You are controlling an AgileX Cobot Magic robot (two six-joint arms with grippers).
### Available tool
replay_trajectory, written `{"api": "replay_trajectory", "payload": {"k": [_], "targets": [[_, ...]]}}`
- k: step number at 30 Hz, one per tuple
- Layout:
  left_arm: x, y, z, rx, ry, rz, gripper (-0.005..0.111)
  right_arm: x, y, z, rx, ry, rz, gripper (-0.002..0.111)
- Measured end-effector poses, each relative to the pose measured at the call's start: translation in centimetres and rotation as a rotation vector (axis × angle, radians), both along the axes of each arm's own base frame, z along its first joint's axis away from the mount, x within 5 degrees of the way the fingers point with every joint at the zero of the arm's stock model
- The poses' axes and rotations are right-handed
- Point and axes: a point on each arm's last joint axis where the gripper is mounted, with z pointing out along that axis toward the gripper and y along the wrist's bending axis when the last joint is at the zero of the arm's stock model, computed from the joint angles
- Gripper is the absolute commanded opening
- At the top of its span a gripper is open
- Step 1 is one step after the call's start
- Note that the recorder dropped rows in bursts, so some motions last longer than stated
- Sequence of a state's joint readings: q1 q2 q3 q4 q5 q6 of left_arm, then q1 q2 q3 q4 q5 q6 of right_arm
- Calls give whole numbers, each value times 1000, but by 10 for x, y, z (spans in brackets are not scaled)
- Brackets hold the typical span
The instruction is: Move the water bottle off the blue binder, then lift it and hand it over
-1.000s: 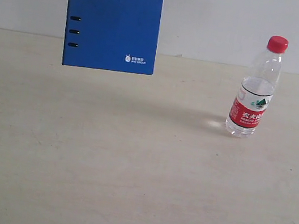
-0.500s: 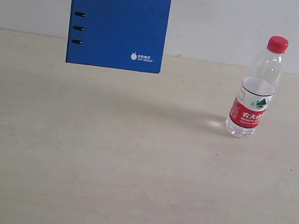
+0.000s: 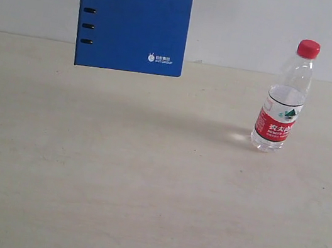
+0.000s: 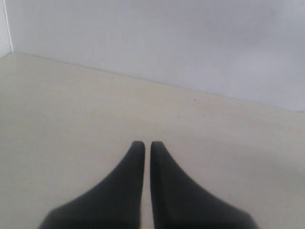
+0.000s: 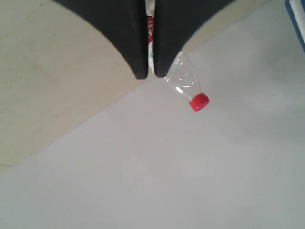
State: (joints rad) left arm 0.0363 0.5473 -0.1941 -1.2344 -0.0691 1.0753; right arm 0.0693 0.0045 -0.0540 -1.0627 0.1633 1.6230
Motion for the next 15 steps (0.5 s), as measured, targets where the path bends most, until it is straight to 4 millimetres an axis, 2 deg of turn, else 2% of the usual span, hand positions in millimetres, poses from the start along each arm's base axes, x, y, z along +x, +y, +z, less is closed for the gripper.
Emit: {"api": "replay_trajectory", "payload": {"k": [7, 12, 15], "targets": [[0, 0, 0, 0, 0, 0, 4, 0, -3, -6, -152, 44, -44, 0], [0, 0, 0, 0, 0, 0, 4, 2, -2, -20, -207, 114, -27, 0], [0, 0, 0, 0, 0, 0, 4, 2, 0, -25, -325, 162, 8, 0]]}}
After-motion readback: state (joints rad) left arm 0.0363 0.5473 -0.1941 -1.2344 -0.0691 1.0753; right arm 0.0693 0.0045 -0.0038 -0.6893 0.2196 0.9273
